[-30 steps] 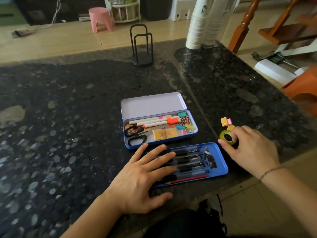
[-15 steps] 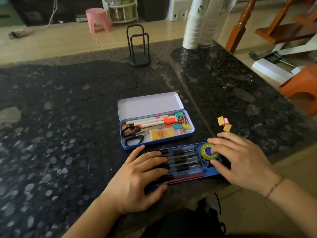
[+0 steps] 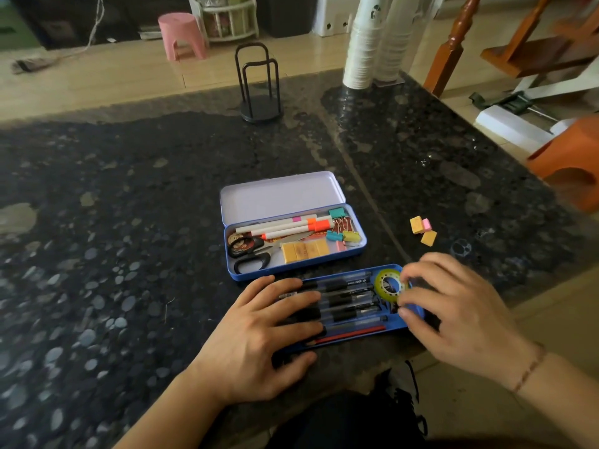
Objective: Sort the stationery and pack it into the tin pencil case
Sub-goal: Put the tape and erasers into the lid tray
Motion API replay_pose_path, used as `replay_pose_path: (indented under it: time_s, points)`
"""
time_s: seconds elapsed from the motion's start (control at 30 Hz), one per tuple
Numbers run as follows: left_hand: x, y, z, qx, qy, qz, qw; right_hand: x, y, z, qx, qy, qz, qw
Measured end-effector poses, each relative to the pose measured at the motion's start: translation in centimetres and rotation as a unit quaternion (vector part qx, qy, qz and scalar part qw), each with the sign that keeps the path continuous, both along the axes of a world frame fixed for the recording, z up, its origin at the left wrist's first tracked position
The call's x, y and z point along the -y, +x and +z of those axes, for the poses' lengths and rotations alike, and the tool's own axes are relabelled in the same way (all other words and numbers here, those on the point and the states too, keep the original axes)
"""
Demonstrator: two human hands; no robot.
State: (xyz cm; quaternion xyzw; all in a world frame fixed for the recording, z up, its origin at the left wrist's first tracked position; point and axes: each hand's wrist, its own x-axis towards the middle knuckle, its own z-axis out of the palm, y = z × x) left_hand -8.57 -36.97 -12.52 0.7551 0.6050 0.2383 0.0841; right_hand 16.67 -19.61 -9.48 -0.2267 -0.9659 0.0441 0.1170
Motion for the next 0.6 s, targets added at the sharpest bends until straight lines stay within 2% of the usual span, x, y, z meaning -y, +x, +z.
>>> replay_pose_path:
  time_s: [0.33,0.47,0.6]
  points:
    - [0.1,-0.1,0.0,0.004,0.013,-0.016,1.0,1.0,-0.9,-0.5,0.016,-0.012,0.015,1.0]
    - [0.1,0.0,-0.3,0.01,0.029,-0.006,1.0,0.8,-0.6,-0.8,-0.008,-0.017,-0.033,0.999]
    - [0.0,0.1,-0.3,0.017,0.043,0.002,0.999,1.2,-0.7,-1.0,0.018,-0.014,-0.024,0.999]
